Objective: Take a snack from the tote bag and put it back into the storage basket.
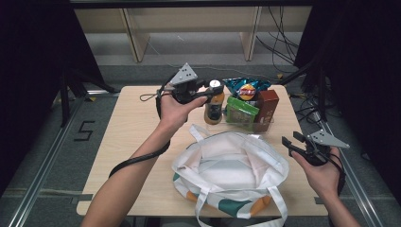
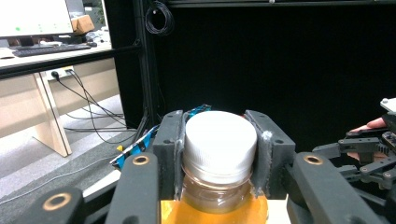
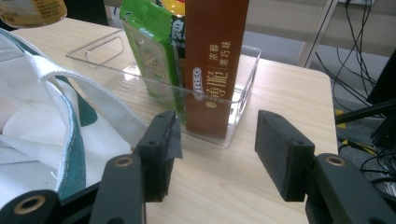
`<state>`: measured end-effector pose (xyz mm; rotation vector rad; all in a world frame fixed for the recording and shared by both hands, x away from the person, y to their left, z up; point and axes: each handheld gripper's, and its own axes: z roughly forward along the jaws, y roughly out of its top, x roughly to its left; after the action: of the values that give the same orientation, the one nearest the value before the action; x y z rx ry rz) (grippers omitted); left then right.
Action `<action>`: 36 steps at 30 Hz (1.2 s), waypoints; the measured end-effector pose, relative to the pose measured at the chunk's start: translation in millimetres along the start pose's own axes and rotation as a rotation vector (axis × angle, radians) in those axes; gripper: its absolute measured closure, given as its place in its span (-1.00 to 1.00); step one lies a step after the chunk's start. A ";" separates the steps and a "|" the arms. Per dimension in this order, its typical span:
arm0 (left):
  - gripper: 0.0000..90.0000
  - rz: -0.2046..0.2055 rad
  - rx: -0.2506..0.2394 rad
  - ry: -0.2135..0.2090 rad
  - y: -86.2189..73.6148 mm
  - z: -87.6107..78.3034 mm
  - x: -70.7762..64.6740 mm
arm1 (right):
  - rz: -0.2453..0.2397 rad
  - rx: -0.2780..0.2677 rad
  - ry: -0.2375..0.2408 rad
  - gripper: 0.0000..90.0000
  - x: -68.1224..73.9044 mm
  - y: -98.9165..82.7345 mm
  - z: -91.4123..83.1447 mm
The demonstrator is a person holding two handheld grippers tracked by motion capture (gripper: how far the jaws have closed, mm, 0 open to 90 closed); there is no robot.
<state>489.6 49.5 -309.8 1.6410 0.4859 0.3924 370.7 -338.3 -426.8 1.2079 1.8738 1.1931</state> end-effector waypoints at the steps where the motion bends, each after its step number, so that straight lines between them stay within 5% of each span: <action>1: 0.31 0.000 0.000 -0.001 -0.1 0.7 0.3 | 0.011 -0.019 -0.011 0.09 0.5 0.9 1.2; 6: 0.31 -0.002 -0.002 -0.001 0.6 3.4 1.3 | 0.021 -0.009 -0.010 0.09 0.5 0.0 0.1; 17: 0.31 0.000 0.002 -0.006 0.2 8.5 2.7 | -0.048 0.000 -0.005 0.08 -3.7 -2.3 0.7; 23: 0.31 0.004 0.006 0.000 0.6 10.6 4.1 | 0.027 -0.008 -0.009 0.07 3.6 -1.7 1.7; 27: 0.31 0.006 0.005 0.003 0.0 11.7 5.9 | 0.035 -0.002 -0.003 0.07 4.1 -1.9 0.8; 36: 0.31 0.006 0.006 0.013 -0.6 15.4 9.4 | -0.036 -0.029 -0.020 0.06 -0.2 -3.8 1.6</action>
<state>505.6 41.4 -312.6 1.6471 0.4928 0.4067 370.7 -338.5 -430.9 1.1616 1.8499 1.1798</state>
